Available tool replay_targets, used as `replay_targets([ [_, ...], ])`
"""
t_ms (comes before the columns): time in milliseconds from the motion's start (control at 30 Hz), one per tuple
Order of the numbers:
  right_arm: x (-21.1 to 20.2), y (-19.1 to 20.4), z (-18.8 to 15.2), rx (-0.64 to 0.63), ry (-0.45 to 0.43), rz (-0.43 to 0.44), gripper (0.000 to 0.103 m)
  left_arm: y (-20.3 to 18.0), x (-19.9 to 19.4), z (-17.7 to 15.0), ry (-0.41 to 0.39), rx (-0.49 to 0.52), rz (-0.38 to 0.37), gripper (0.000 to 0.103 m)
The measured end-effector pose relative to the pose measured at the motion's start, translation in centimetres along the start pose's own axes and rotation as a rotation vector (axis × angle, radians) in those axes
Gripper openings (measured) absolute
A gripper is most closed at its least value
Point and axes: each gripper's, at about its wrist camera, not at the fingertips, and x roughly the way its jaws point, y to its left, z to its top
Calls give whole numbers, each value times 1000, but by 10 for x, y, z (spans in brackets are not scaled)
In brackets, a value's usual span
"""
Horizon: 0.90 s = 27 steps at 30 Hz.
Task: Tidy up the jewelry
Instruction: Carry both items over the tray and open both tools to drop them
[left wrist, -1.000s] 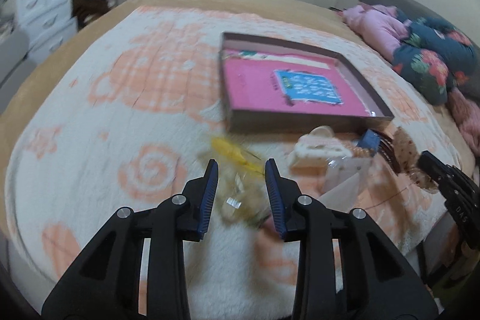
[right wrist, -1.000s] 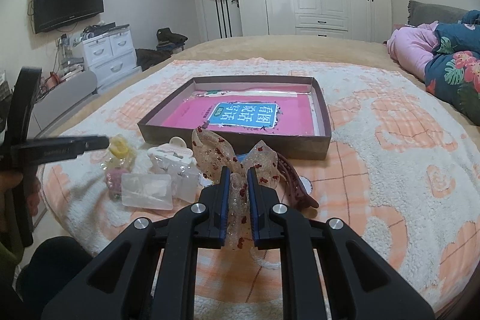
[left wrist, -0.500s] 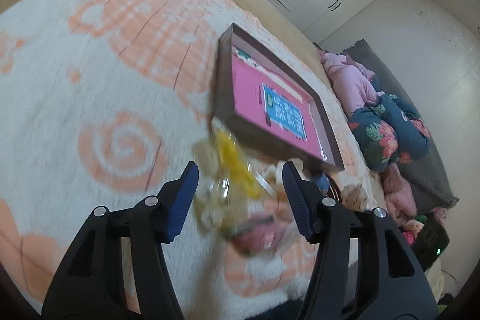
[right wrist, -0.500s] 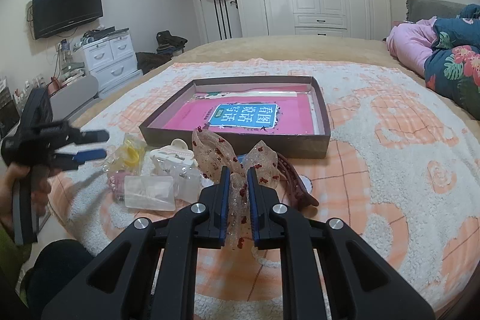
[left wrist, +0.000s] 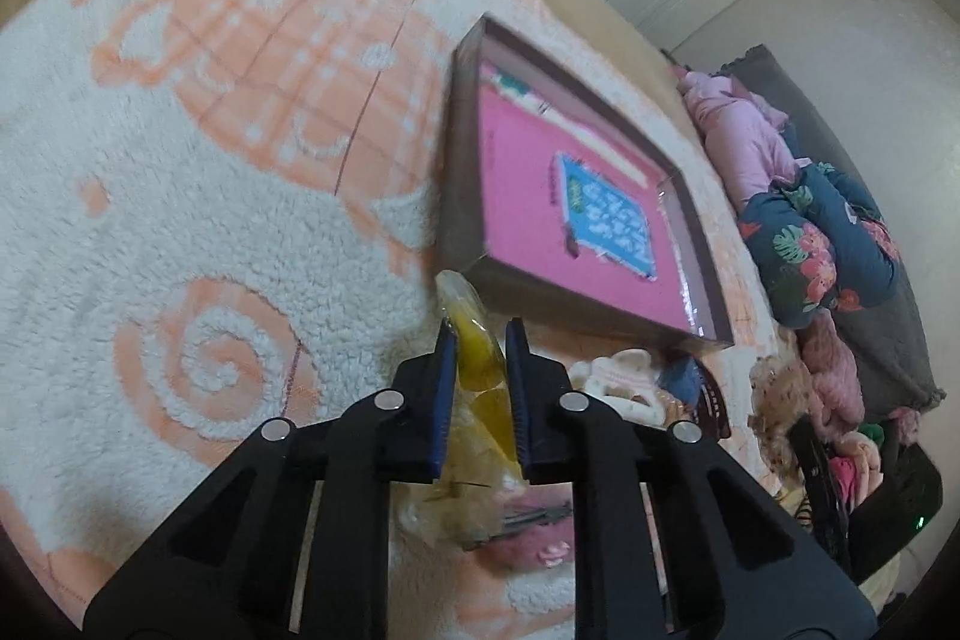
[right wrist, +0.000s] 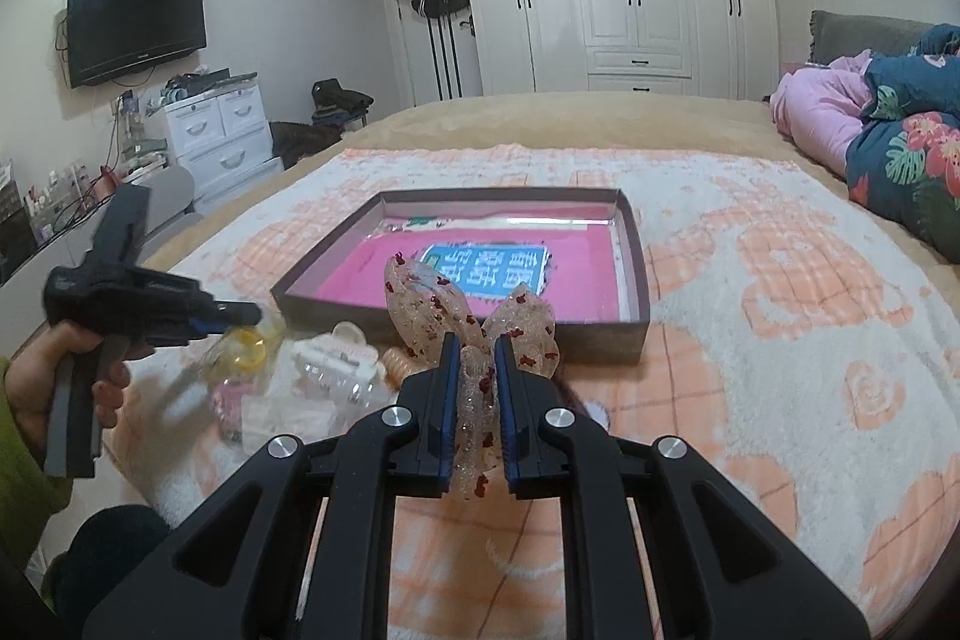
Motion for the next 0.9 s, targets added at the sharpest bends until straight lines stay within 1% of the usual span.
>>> replay_targets([
  [200, 15, -12, 21, 5, -29, -28, 12, -28, -31, 10, -117, 83, -48, 9],
  [267, 24, -17, 29, 1, -34, -48, 12, -36, -34, 16, -143, 102, -55, 9],
  [367, 42, -25, 38, 6, -6, -66, 12, -49, -28, 28, -174, 137, -42, 9],
  [600, 88, -49, 53, 49, 53, -103, 12, -67, 7, 49, -182, 180, -17, 9],
  [767, 116, -59, 59, 64, 105, -109, 12, -67, 36, 58, -150, 186, 10, 9],
  [900, 132, -62, 60, 69, 137, -125, 12, -63, 55, 60, -124, 165, 17, 9],
])
